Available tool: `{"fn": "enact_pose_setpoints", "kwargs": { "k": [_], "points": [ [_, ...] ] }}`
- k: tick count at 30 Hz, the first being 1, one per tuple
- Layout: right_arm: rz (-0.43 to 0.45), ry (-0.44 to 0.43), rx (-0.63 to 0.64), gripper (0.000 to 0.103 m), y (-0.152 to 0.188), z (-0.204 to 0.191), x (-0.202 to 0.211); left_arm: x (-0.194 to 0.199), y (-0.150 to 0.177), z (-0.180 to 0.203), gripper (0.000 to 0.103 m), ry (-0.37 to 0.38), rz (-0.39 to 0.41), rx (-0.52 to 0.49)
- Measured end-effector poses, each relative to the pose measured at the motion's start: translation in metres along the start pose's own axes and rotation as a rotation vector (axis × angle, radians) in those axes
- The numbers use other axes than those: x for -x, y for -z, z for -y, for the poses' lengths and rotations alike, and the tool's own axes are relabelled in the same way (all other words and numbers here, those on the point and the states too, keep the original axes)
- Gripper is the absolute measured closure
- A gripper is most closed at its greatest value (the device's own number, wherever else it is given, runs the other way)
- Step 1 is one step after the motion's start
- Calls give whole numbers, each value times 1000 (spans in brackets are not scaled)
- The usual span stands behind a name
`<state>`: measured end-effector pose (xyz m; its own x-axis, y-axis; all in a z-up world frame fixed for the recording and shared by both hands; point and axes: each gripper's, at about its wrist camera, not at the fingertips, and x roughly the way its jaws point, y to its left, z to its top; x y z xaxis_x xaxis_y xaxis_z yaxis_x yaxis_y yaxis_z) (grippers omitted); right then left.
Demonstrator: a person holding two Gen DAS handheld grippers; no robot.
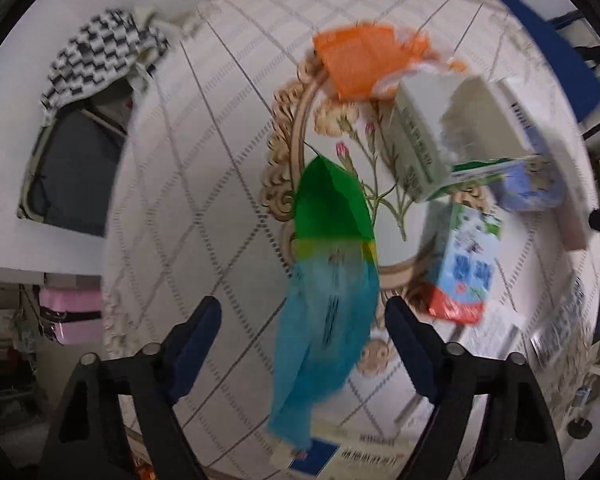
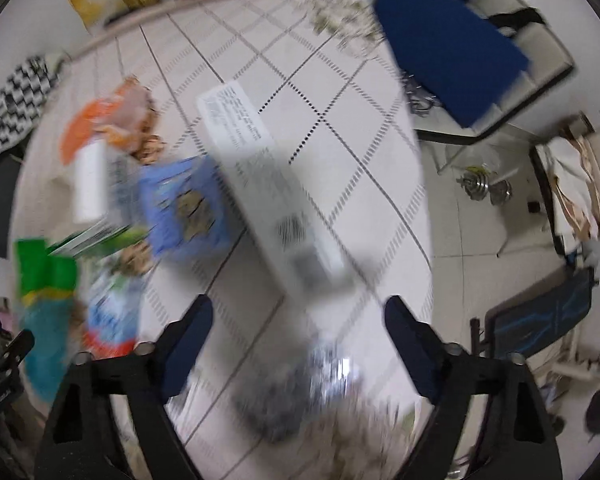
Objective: Collect trash
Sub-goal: 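Grasp the green-blue rice bag with left tool while right tool grasps white toothpaste box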
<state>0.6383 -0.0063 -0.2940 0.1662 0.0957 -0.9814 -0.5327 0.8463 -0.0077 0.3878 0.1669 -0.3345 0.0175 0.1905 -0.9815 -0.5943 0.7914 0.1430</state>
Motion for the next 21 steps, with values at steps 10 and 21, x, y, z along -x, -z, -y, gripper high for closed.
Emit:
{"fn": "enact_pose_setpoints", "kwargs": {
  "k": [10, 21],
  "points": [
    [-100, -38, -112, 44, -49, 14, -51, -25, -13, -17, 75, 80, -58, 195],
    [-98, 21, -1, 45, -92, 0, -86, -17, -16, -27, 76, 53, -41, 216]
  ]
}}
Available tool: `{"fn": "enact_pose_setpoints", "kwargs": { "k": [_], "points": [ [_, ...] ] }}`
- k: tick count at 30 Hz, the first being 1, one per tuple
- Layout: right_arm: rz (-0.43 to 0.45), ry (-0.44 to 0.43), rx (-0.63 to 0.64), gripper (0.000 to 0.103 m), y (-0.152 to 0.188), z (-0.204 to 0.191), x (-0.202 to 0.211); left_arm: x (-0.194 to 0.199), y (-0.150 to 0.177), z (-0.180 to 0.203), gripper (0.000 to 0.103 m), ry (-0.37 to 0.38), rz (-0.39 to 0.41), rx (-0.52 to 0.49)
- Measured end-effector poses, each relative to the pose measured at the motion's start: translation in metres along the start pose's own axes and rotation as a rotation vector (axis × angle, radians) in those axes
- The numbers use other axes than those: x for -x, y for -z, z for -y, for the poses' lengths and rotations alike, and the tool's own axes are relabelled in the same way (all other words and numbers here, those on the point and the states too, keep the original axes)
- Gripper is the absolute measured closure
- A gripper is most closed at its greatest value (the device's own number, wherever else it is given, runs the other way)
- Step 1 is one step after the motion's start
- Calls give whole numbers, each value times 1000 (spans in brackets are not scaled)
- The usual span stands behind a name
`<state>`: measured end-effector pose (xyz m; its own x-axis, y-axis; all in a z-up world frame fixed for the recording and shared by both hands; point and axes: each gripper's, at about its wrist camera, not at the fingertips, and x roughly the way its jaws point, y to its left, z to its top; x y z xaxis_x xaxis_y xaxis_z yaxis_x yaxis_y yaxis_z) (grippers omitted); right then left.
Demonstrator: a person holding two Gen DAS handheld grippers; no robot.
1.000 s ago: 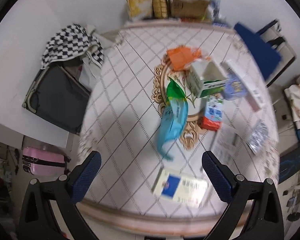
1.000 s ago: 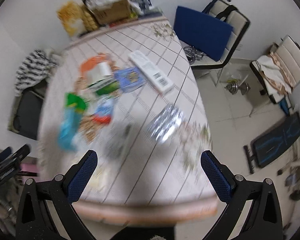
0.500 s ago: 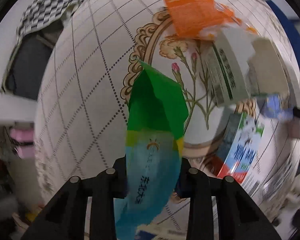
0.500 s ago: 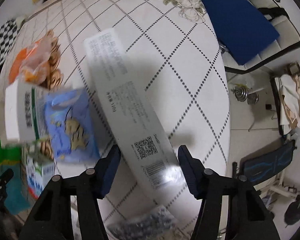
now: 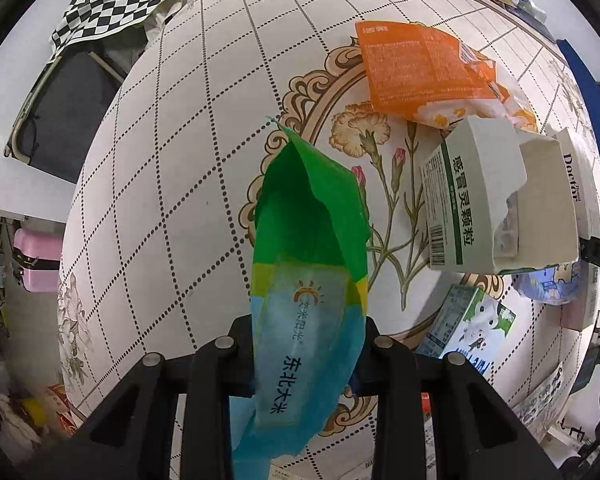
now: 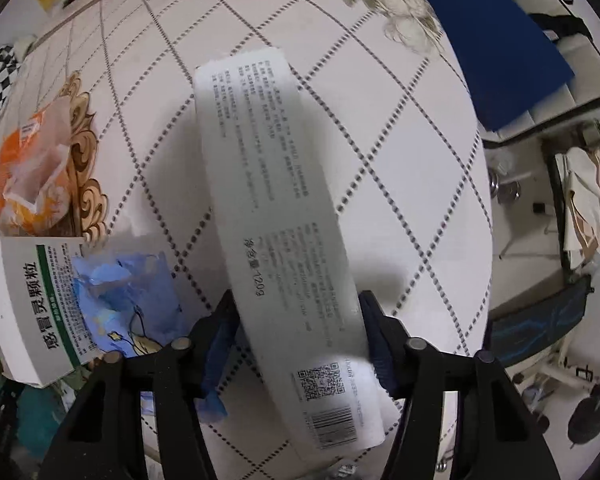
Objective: Collect trash
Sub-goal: 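Grasp the green-blue rice bag with left tool while right tool grasps white toothpaste box, then carry the rice bag and toothpaste box over the trash bin with both tools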
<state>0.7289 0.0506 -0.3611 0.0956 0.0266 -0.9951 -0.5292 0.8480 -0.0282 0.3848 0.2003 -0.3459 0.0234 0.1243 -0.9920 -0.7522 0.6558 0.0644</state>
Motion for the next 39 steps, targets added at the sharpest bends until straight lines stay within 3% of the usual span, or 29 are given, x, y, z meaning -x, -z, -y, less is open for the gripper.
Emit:
{"fn": "enact_pose_setpoints", "kwargs": {
  "k": [8, 15, 22, 31, 39],
  "points": [
    [18, -6, -12, 52, -1, 8, 4, 13, -9, 3, 77, -12, 14, 9],
    [45, -57, -28, 53, 15, 17, 25, 42, 1, -2, 77, -19, 57, 9],
    [117, -122, -32, 53, 39, 26, 62, 61, 21, 23, 77, -14, 117, 4],
    [205, -213, -4, 53, 145, -20, 146, 124, 64, 17, 77, 49, 234, -29],
    [288, -277, -16, 54, 280, -42, 216, 188, 154, -28, 77, 168, 352, -89]
  ]
}}
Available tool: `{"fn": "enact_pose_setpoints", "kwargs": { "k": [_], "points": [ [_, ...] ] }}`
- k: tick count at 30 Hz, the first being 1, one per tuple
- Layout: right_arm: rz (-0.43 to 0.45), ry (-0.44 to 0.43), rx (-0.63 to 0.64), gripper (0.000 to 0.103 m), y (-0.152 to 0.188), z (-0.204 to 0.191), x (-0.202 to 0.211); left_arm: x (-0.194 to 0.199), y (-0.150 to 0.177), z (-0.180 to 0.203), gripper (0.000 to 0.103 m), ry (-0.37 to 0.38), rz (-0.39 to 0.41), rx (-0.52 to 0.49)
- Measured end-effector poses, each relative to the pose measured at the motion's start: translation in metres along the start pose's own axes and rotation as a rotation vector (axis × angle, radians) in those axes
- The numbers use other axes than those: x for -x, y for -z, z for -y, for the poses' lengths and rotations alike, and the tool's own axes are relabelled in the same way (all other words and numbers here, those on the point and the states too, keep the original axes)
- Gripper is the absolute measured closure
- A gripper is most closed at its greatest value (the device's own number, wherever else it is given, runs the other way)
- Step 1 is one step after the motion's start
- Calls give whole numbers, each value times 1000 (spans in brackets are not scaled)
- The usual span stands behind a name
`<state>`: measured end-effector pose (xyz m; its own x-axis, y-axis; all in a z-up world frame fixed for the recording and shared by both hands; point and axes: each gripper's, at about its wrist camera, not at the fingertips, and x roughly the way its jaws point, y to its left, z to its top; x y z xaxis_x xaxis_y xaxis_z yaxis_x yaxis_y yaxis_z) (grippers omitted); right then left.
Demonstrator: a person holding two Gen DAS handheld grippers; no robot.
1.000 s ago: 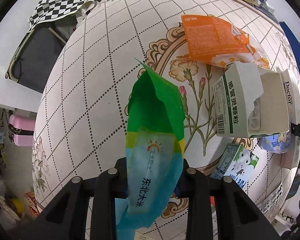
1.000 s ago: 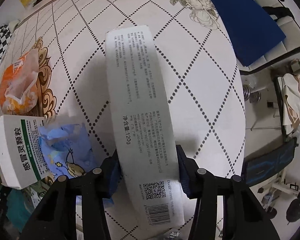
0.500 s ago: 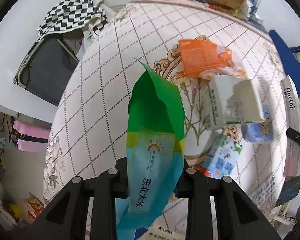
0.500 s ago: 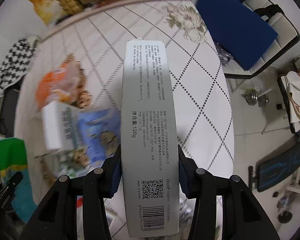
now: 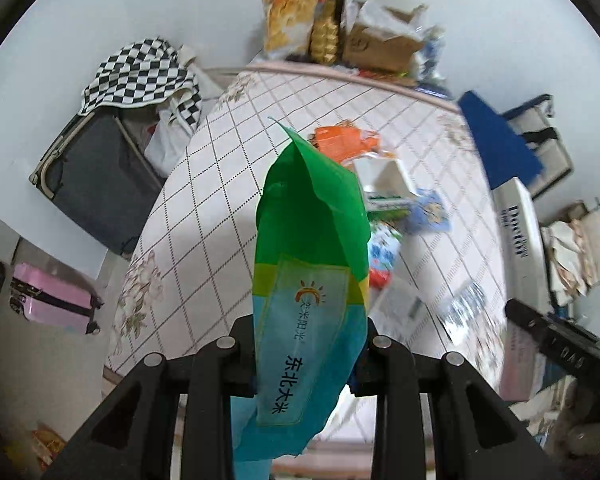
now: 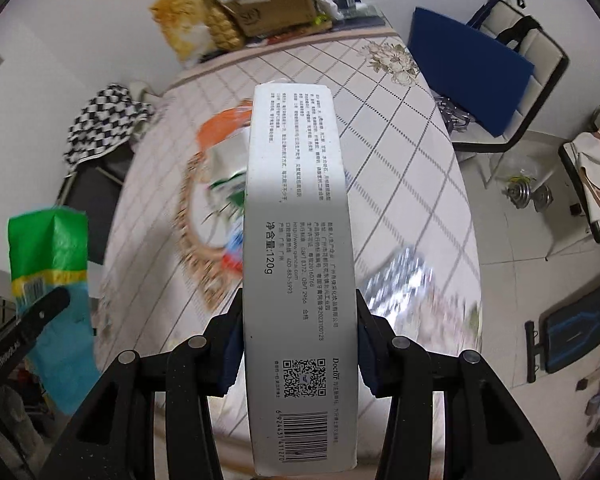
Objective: Collect trash
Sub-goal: 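Carry the rice bag and toothpaste box over the trash bin with both tools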
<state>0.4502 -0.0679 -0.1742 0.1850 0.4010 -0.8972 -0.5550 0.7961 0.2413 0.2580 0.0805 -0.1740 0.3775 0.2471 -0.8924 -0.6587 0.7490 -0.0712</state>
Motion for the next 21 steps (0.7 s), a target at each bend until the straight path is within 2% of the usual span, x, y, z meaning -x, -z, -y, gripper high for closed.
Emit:
{"fn": "enact_pose_setpoints", "kwargs": {
  "k": [6, 9, 11, 16, 21],
  "points": [
    [53, -32, -28, 54, 116, -44, 65, 61, 70, -42, 77, 78, 47, -42],
    [48, -42, -56, 54, 186, -67, 90, 77, 107, -66, 77, 110, 29, -50],
    [28, -55, -73, 54, 218, -76, 95, 81, 133, -80, 77, 124, -5, -47],
    [-81, -87, -93, 54, 308, -90, 85, 63, 186, -100, 77, 171, -126, -16],
    [-227, -80, -107, 54, 376, -87, 37, 12, 246, -109, 77, 181, -261, 8]
  ]
}}
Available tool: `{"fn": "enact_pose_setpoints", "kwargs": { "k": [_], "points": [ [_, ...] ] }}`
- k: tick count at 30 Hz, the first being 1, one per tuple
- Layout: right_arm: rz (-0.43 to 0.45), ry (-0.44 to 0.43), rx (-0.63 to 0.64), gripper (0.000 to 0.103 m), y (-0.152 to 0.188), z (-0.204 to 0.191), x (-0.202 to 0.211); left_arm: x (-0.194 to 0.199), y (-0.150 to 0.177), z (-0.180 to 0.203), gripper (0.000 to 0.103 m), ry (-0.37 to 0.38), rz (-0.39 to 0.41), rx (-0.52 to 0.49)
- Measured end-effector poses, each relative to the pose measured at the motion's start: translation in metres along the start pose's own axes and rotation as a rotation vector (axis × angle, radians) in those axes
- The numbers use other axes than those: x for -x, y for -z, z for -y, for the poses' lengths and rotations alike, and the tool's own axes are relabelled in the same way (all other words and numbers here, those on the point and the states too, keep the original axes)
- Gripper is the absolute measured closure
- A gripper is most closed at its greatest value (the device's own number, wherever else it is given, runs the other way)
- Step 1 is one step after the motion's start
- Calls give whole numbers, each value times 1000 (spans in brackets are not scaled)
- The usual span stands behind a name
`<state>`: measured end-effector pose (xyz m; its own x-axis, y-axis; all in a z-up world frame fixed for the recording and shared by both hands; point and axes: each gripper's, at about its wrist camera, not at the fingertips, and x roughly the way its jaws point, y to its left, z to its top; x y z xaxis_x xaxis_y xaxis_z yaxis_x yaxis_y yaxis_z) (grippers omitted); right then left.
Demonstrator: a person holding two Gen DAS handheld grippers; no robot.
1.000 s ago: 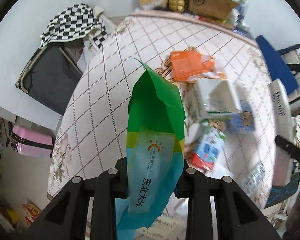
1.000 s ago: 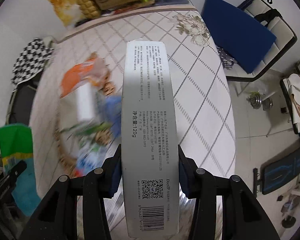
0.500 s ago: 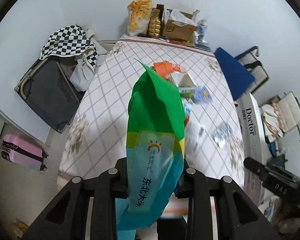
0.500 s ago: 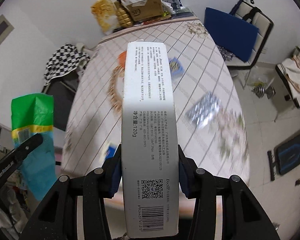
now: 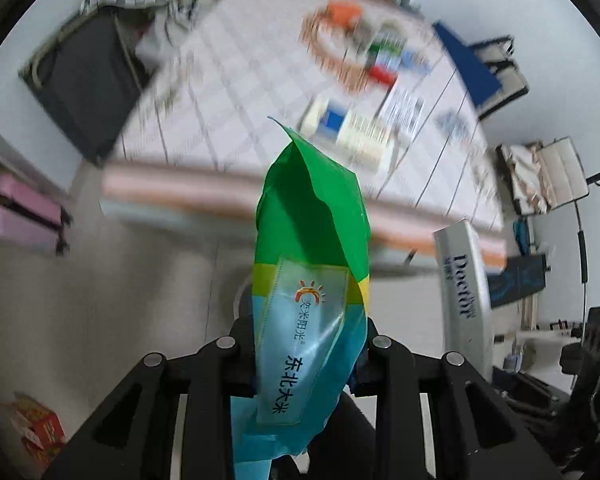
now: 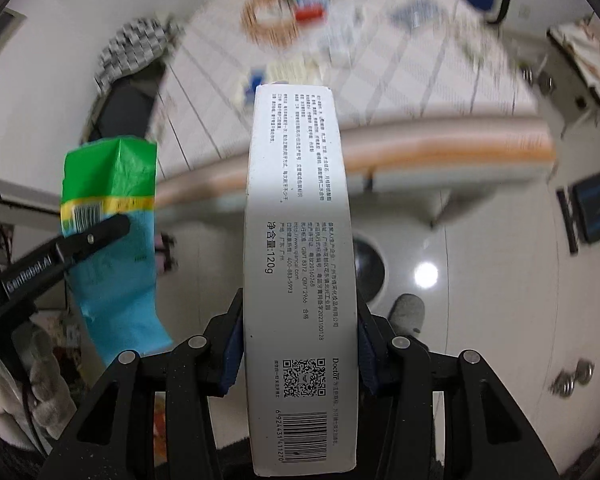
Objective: Collect trash
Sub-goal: 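Carry the rice bag and toothpaste box over the trash bin with both tools, then open both tools to drop the bag and box into the bin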
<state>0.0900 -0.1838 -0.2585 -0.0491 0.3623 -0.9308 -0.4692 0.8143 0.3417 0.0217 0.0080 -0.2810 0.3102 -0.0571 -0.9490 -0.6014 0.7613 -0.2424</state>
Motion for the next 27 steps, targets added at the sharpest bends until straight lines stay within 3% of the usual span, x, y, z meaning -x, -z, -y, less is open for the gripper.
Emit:
{"fn": "enact_pose_setpoints", "kwargs": {
  "k": [6, 15, 19, 23, 26, 27],
  "points": [
    [-177, 25, -29, 54, 46, 45, -111, -104, 49, -13, 77, -12, -144, -1],
    [-341, 46, -60, 54, 72, 136, -317, -302, 93, -40, 77, -40, -303, 11],
    [-396, 43, -70, 54, 75, 162, -386, -369, 100, -53, 77, -16, -366, 24],
    [-434, 38, -41, 53, 71, 178, -439, -408, 103, -66, 74, -7, -424, 38],
    [-461, 33, -23, 52, 67, 185, -474, -418, 101, -70, 53, -19, -432, 39],
    [-458, 43, -23, 52, 63, 188, -482, -418, 100, -73, 39, -27, -421, 40]
  ]
}}
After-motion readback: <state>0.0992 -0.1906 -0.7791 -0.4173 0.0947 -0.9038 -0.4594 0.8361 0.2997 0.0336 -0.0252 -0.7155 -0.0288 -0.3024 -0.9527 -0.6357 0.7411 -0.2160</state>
